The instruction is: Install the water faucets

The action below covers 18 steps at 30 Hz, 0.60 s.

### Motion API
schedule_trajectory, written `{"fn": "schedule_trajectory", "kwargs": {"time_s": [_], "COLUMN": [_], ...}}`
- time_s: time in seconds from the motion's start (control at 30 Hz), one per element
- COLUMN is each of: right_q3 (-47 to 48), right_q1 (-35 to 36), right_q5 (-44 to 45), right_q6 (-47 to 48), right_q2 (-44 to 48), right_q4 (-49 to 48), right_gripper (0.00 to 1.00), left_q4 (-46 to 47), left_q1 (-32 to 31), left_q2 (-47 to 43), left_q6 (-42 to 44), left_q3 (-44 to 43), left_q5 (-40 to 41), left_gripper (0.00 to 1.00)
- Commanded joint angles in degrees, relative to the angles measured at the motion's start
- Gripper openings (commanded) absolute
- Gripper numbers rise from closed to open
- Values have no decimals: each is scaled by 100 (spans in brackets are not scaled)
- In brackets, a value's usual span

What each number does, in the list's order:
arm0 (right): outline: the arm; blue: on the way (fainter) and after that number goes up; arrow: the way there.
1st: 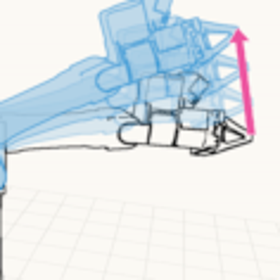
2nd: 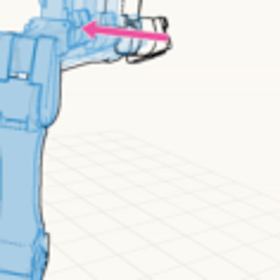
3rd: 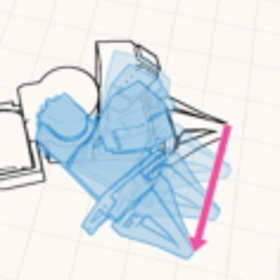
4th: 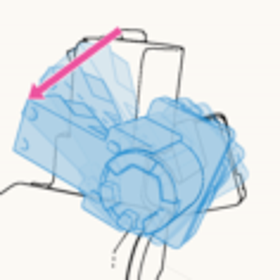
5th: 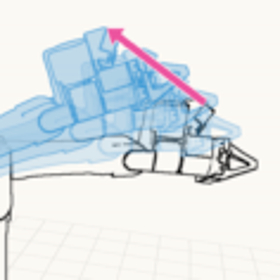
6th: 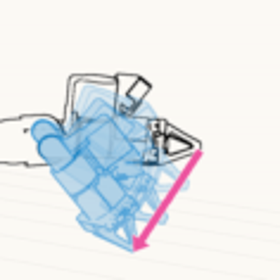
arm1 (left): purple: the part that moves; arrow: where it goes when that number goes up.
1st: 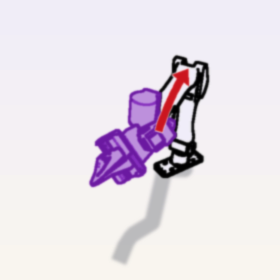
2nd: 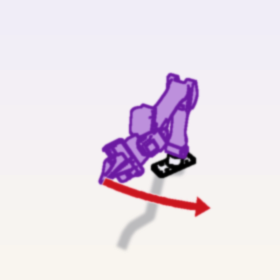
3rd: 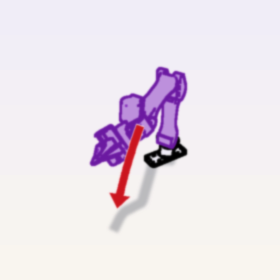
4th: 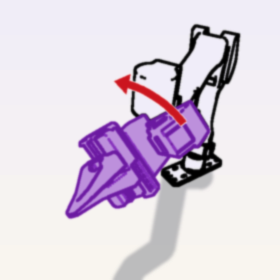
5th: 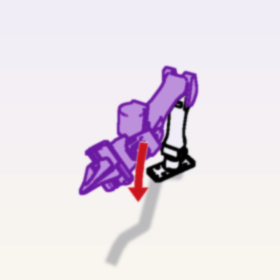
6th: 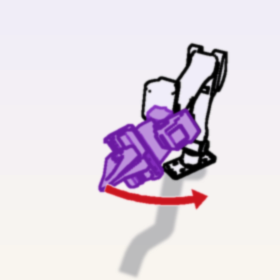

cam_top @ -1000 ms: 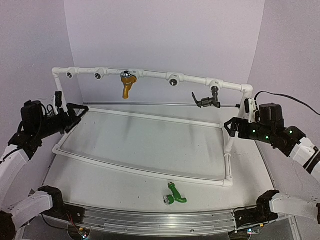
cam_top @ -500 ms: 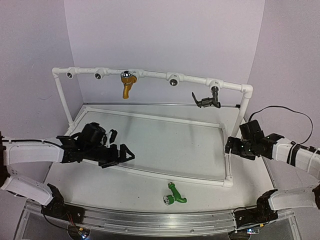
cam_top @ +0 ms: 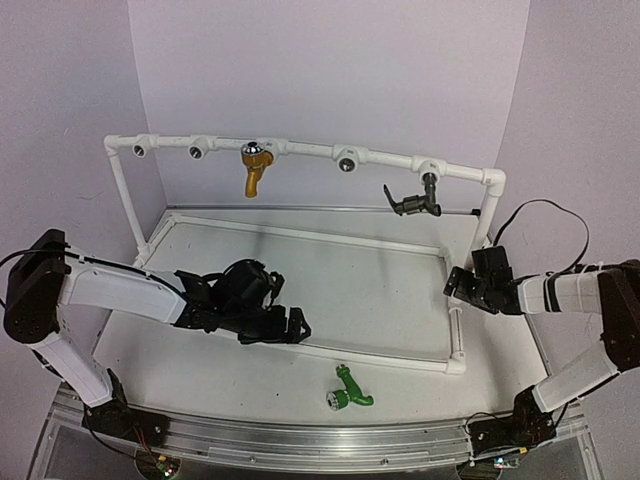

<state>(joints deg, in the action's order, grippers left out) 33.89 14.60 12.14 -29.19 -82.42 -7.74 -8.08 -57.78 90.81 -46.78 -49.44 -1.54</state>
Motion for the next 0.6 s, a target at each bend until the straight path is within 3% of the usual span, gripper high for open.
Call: {"fn": "schedule_trajectory", "kwargs": {"time_s": [0.0, 0.33, 0.57], "right_q3": [625, 3103, 4896], "right_q1": [-687, -1603, -1746], "right_q5": [-36, -496, -1010], "right_q6": [281, 939, 1264], "right_q2": [-748, -2842, -3428], "right_q4": [-1311, -607, 1641], "right_gripper": [98, 98, 98], "left_q4": [99, 99, -92], "left_q1": [-13, -340, -454], "left_q2": [63, 418, 480], "left_q6": [-115, 27, 288], "left_q3": [-325, -800, -966], "left_q5": [269, 171, 294], "left_gripper": [100, 100, 100]}}
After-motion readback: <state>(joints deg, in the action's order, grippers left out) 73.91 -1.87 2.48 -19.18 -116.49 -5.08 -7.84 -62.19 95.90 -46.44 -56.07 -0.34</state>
